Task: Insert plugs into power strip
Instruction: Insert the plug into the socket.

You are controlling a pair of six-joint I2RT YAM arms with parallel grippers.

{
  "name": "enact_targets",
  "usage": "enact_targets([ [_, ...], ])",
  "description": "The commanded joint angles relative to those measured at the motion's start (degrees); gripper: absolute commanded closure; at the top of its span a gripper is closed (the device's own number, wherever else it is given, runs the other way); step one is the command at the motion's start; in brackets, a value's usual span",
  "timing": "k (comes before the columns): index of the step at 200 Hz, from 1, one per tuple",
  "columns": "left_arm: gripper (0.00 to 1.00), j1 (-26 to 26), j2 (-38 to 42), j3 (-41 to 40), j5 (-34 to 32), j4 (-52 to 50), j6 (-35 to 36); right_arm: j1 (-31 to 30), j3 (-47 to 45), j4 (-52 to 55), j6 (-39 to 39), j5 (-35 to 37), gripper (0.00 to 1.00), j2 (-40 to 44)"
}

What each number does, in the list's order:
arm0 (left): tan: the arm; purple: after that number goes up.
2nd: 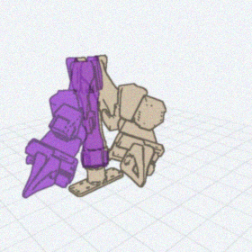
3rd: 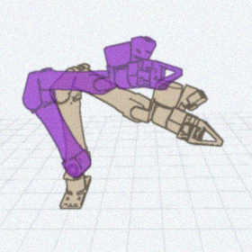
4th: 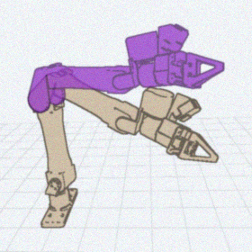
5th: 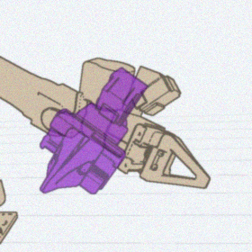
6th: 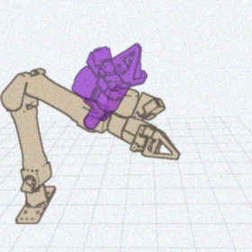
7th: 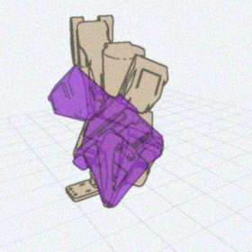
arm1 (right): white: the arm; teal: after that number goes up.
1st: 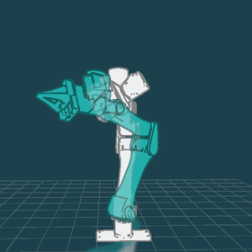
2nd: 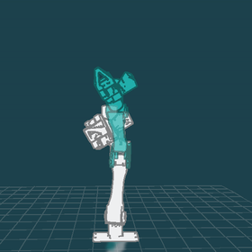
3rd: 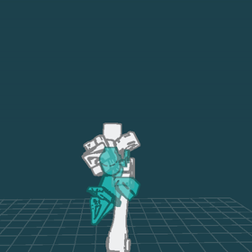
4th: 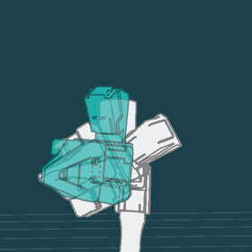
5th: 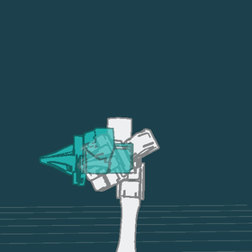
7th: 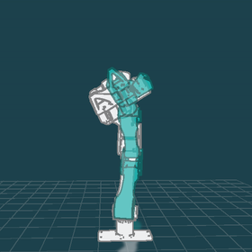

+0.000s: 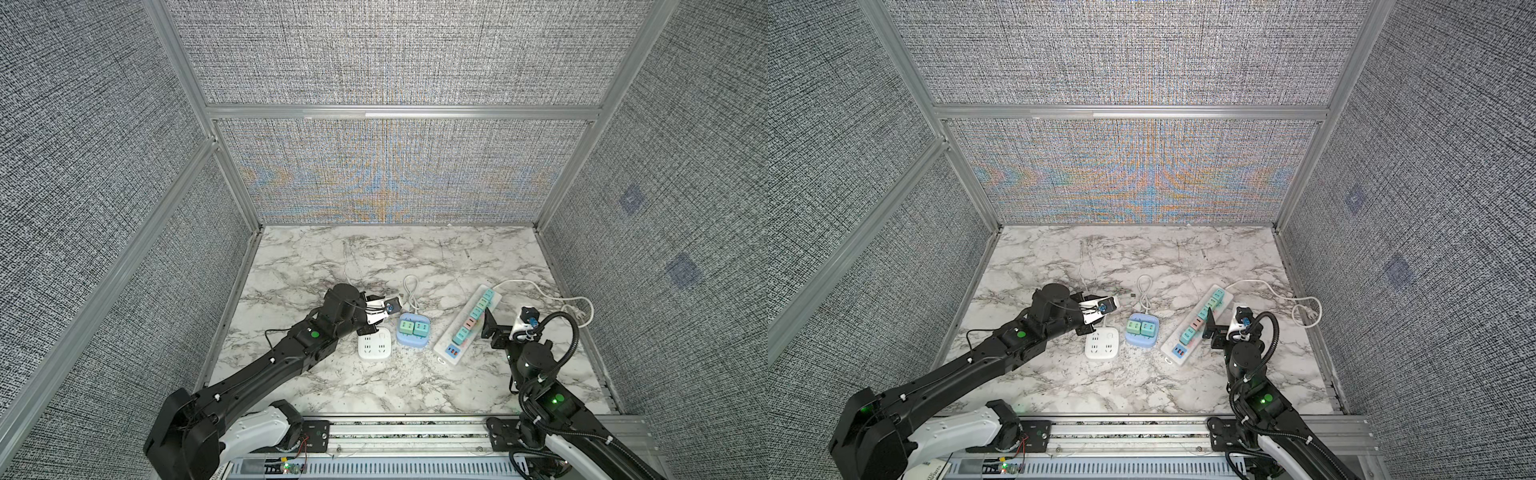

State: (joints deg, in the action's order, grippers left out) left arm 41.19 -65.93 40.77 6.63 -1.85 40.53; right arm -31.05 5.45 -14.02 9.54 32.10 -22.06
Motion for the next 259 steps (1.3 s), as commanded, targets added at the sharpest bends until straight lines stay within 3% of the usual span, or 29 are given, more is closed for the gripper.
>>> enact_targets([
  [1, 1.0, -0.54, -2.9, 0.62, 1.0, -2.49, 1.74, 0.94, -2.46, -2.83, 4.12, -3.21, 0.0, 0.36],
  [46, 1.0, -1.11, -6.79, -0.11, 3.52, -2.89, 2.27, 2.23, -4.84, -7.28, 4.39, -4.37, 0.0, -0.85],
  [74, 1.0, -1.05, -7.53, 0.03, 9.38, -5.09, 3.09, 2.22, -4.83, -7.34, 4.35, -4.77, 0.01, -1.22],
  [102, 1.0, -1.03, -7.9, 0.88, 11.01, -8.89, 2.17, 2.23, -4.84, -7.06, 4.44, -4.9, 0.0, -1.22],
  [133, 1.0, -0.85, -9.07, 0.86, 16.57, -12.71, 5.91, 2.23, -4.68, -7.04, 4.4, -5.1, 0.01, -1.55],
  [214, 1.0, -0.85, -6.76, -5.4, 22.24, -7.28, 5.28, 2.22, -4.31, -7.51, 4.26, -5.37, 0.0, -3.12],
  [259, 1.0, -0.83, -9.36, -4.5, 20.05, -6.96, 5.35, 2.22, -4.35, -7.52, 4.26, -5.51, 0.0, -3.16],
])
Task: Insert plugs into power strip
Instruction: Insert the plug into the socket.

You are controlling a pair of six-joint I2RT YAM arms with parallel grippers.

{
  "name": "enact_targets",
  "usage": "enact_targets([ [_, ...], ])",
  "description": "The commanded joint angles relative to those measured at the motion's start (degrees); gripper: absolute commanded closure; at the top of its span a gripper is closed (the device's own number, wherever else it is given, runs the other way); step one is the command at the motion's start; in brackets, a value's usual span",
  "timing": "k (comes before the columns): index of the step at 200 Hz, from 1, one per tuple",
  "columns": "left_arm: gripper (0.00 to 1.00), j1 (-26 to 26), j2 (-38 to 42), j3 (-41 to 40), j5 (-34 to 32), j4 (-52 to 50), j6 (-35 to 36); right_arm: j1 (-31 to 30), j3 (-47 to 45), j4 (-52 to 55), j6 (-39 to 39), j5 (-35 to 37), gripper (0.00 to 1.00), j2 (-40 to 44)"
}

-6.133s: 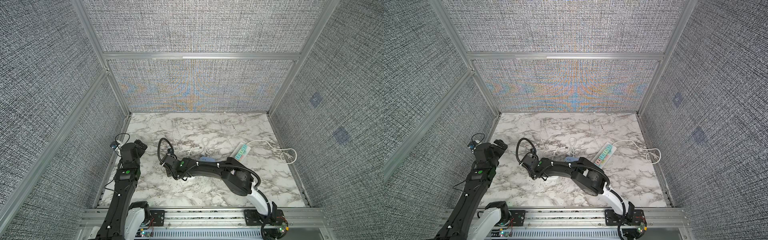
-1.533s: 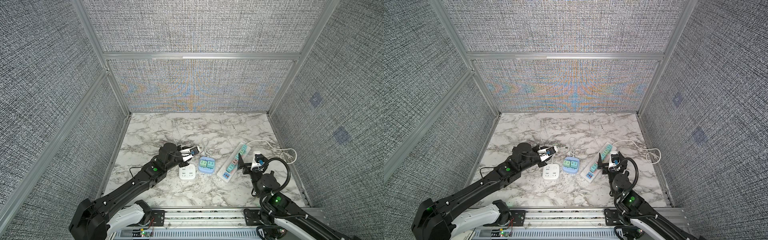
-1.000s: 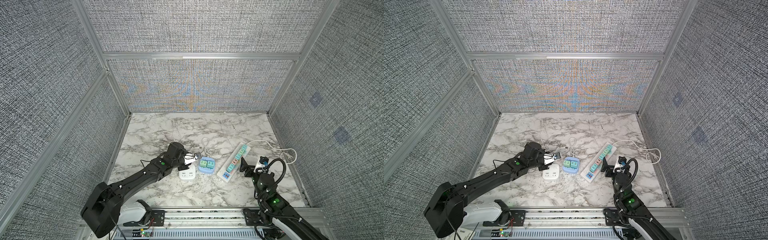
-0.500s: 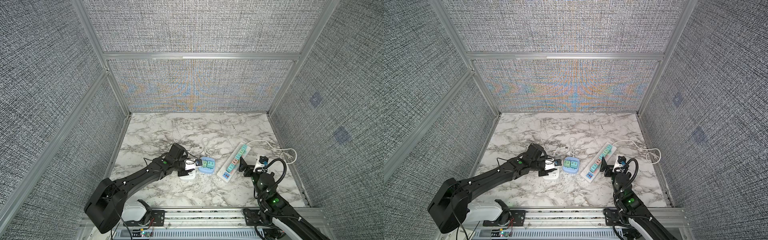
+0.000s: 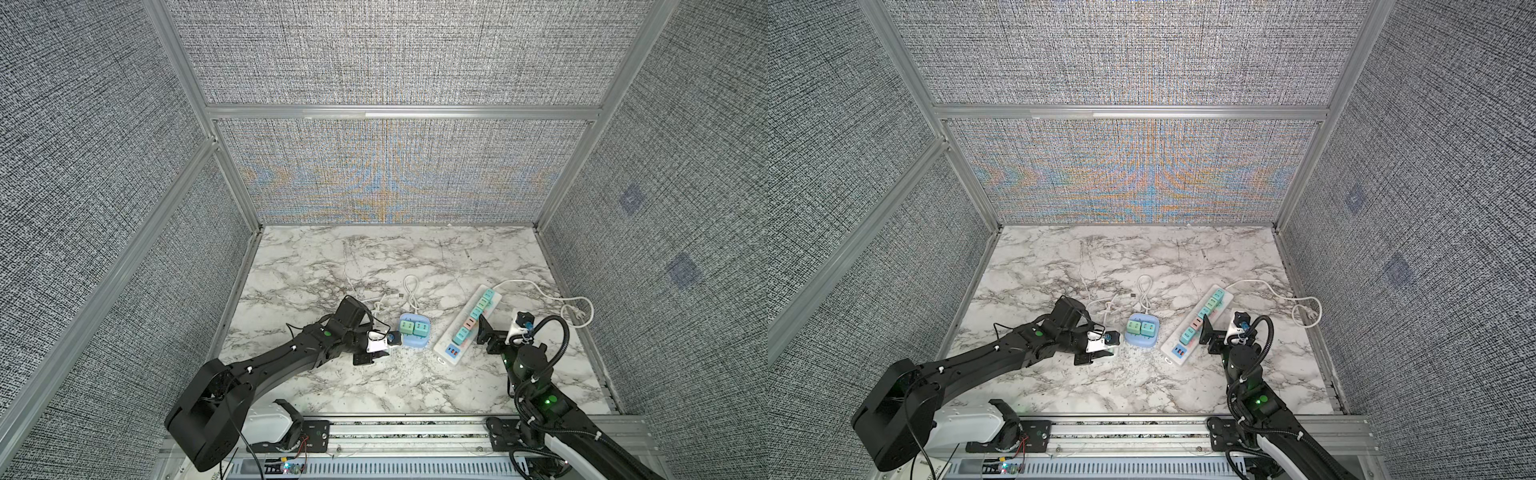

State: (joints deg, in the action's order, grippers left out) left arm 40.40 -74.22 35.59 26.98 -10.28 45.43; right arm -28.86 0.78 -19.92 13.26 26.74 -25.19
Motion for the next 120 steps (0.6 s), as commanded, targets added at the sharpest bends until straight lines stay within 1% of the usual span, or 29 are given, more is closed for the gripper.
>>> enact_targets([
  [1, 1.0, -0.05, -1.09, 0.69, -0.41, 1.44, 0.45, 0.03, 0.39, -1.61, 0.59, -0.13, 0.01, -0.03],
  [48, 1.0, -0.06, -1.1, 0.88, -3.33, 2.06, -0.6, 0.03, 0.52, -1.8, 0.5, -0.29, 0.0, -0.31],
  [68, 1.0, -0.06, -0.07, 1.1, -3.19, 1.75, -0.6, 0.03, 0.46, -1.8, 0.51, -0.38, 0.0, -0.45],
  [93, 1.0, -0.06, 1.46, 0.45, -5.29, 3.32, -1.91, 0.03, 0.46, -1.81, 0.37, -0.46, 0.0, -0.44],
  [120, 1.0, -0.06, 2.8, -0.42, -4.39, 4.99, -2.51, 0.03, 0.46, -1.9, 0.37, -0.6, 0.01, -0.5],
])
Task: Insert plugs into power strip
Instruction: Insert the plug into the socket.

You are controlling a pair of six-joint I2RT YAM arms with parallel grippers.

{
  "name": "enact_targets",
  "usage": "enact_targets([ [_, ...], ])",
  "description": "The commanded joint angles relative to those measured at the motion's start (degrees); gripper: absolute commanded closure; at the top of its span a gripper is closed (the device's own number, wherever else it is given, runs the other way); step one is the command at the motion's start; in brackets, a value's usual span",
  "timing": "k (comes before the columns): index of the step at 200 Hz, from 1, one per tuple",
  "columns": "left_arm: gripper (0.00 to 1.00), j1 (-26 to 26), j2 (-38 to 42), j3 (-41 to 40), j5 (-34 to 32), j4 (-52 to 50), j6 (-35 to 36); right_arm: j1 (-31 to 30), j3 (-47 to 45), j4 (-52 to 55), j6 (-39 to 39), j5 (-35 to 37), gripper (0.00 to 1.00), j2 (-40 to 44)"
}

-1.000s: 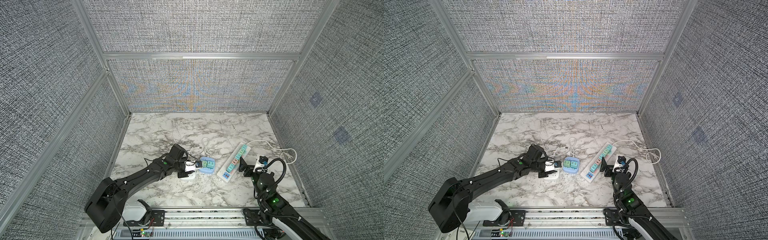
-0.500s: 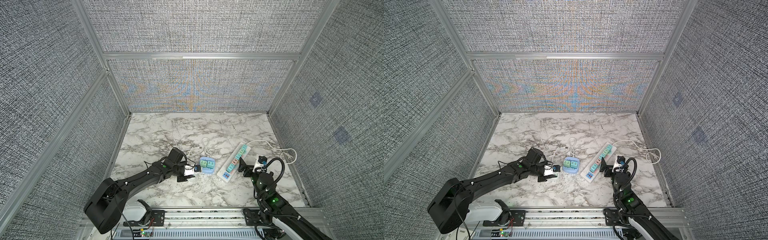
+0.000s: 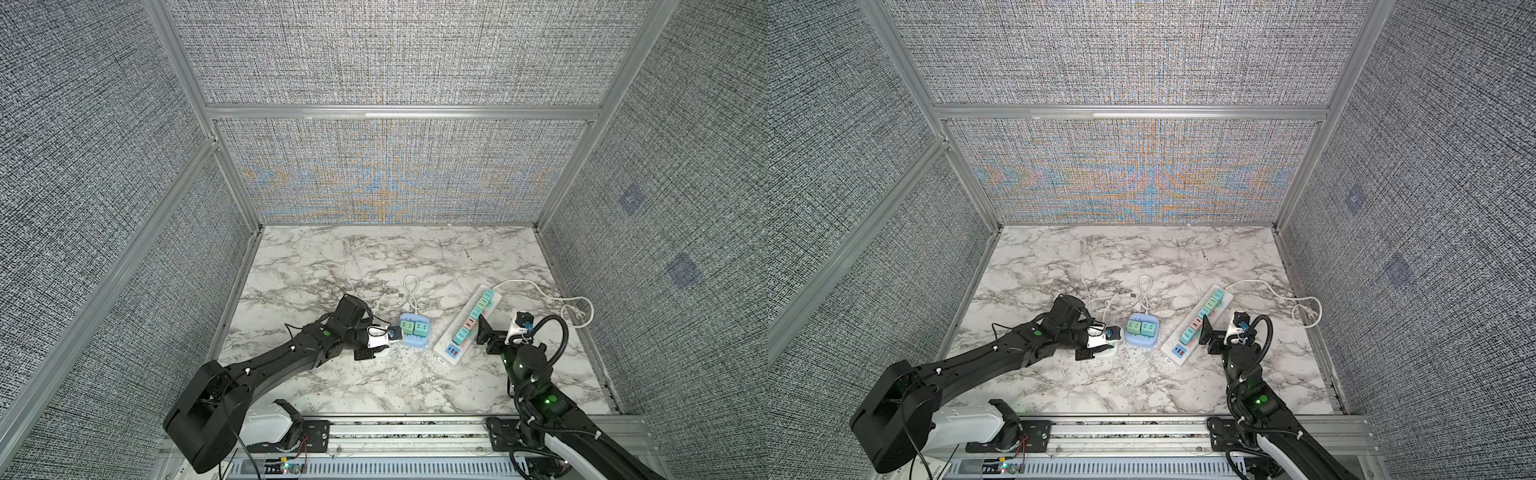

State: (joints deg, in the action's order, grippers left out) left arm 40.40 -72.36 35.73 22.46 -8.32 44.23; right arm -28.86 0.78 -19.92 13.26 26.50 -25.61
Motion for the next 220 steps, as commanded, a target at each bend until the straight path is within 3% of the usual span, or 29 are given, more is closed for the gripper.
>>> enact_targets([
  [1, 1.0, -0.06, 0.97, -0.56, 0.17, 3.07, -1.32, 0.03, 0.46, -1.93, 0.37, -0.34, 0.01, -0.07],
  [122, 1.0, -0.05, -4.24, -1.13, -1.74, 4.09, -1.5, 0.03, 0.65, -2.09, 0.3, -0.9, 0.01, -0.68],
  [220, 1.0, -0.08, 0.03, -4.48, 1.89, 12.9, -5.14, 0.03, 0.71, -2.15, 0.23, -1.16, 0.01, -0.87],
])
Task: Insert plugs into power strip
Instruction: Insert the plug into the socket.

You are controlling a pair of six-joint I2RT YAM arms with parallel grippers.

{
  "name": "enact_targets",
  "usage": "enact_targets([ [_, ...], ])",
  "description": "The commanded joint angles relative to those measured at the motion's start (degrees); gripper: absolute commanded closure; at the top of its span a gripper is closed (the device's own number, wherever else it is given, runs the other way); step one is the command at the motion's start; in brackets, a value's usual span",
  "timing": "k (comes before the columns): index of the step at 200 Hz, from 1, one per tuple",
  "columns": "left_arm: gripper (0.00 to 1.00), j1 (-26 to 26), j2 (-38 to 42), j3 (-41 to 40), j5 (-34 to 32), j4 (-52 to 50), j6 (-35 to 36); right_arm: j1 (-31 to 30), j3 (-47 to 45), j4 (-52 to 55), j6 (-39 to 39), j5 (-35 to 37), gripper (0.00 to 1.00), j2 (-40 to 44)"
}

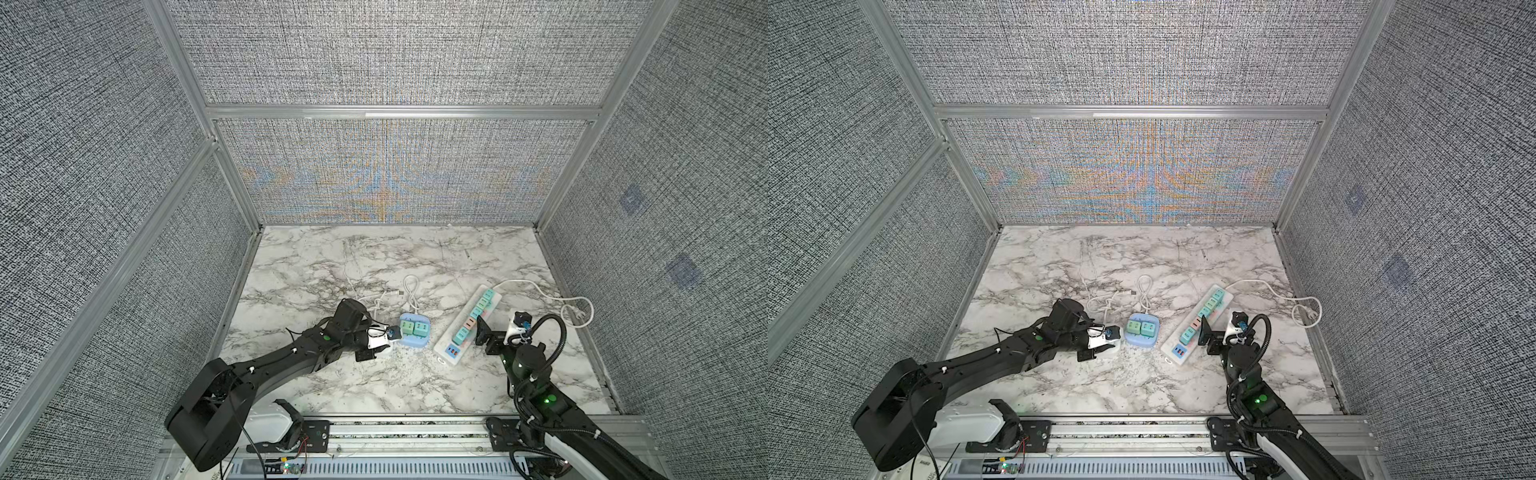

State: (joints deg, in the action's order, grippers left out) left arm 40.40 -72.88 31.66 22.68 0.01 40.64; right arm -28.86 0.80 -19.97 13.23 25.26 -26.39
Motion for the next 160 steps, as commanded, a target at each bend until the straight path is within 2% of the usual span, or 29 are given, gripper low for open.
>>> enact_targets([
  [1, 1.0, -0.07, 0.51, -0.39, 1.67, 4.61, -1.54, 0.03, 0.65, -2.1, 0.23, 0.07, 0.01, -0.12],
  [85, 1.0, -0.08, -5.36, 3.71, 0.16, 0.02, 0.31, 0.03, 0.72, -2.07, 0.22, 0.06, 0.01, -0.08],
  [160, 1.0, -0.06, -5.37, 4.43, 0.71, -3.9, 1.11, 0.03, 0.7, -2.06, 0.28, 0.06, 0.01, -0.08],
])
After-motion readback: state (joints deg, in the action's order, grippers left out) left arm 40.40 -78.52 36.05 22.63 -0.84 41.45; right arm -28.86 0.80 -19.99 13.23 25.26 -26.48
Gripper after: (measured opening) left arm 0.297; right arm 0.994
